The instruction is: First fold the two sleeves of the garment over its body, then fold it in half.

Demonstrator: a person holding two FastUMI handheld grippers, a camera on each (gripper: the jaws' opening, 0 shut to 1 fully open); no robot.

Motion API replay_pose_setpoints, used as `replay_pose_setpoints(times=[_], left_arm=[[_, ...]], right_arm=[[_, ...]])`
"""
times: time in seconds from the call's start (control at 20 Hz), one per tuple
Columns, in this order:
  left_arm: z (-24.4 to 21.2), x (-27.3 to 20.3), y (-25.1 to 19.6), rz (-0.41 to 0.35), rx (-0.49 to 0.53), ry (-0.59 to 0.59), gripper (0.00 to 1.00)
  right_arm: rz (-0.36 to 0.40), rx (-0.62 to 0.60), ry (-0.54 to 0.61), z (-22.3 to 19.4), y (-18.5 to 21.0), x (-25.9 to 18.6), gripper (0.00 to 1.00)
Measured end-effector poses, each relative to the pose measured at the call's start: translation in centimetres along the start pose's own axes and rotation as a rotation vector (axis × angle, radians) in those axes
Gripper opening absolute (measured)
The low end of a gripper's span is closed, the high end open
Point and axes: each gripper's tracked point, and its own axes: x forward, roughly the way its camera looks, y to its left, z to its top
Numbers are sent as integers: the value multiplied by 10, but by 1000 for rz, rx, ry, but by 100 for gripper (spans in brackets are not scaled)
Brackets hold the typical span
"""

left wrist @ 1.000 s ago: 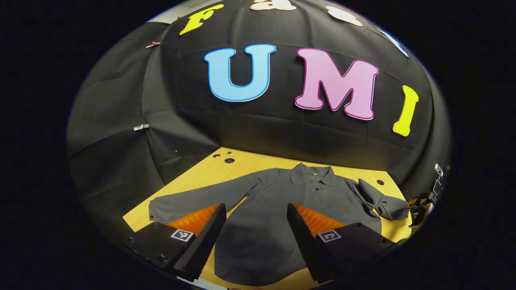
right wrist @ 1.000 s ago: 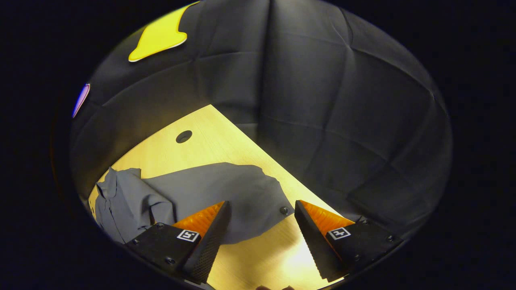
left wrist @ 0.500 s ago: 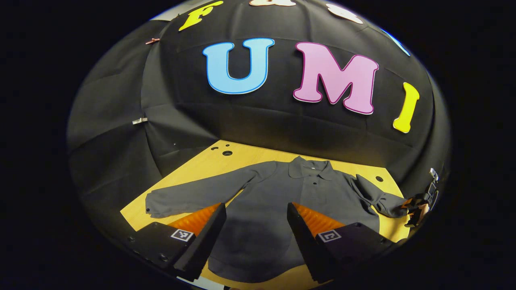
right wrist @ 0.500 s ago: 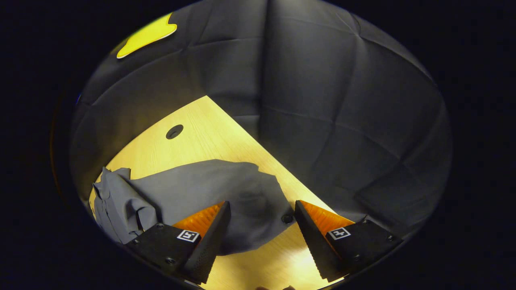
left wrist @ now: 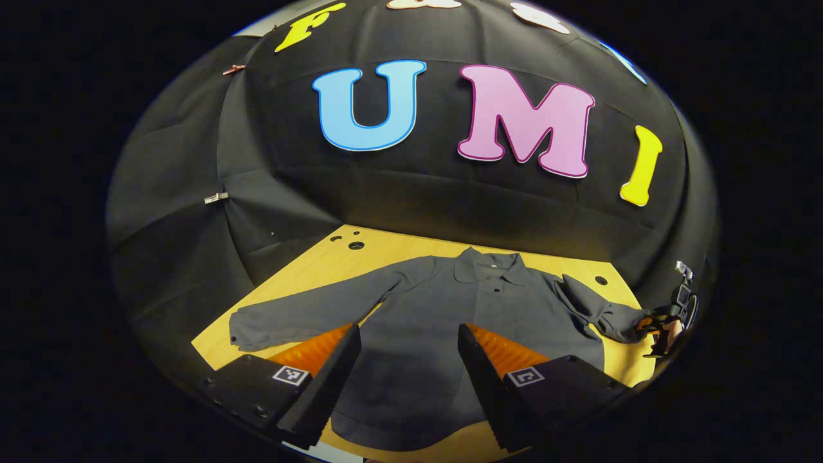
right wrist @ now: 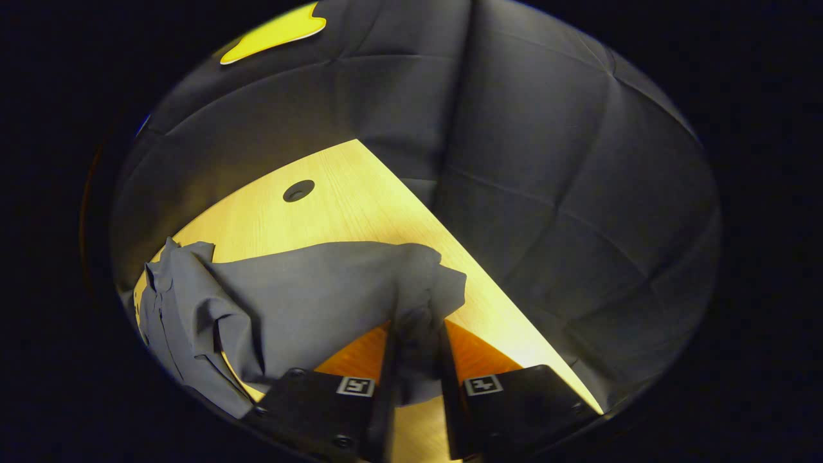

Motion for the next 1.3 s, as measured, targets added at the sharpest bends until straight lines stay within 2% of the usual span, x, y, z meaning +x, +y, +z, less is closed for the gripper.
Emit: replay_pose_setpoints(times=[0.05, 0.1, 0.2, 0.3, 0.35, 0.4, 0.6, 0.9, 1.3], left_arm=[[-1, 0, 1, 3, -3, 5, 100], [-2, -2, 3, 6, -6, 8, 96], [-3, -4, 7, 10, -13, 10, 96], [-3, -7, 12, 16, -16, 11, 96], [-1, -7, 15, 18, -16, 10, 100], [-1, -8, 20, 21, -14, 7, 96], [0, -9, 37, 38, -28, 5, 96], [0, -12, 55, 31, -64, 14, 96], [10, -20, 88, 7, -40, -37, 96]], right_arm=[[-1, 3, 8, 0, 0, -2, 30], [3, 7, 12, -1, 0, -2, 15], [10, 25, 28, -2, 4, -2, 8], [13, 64, 47, -3, 8, -7, 8], [-3, 83, 51, -2, 8, -6, 8], [-21, 93, 47, 0, 6, -7, 8], [-39, 60, -3, 13, 7, -16, 8], [7, -49, -110, 55, 31, -73, 7], [84, -140, -244, 118, 72, -172, 7]])
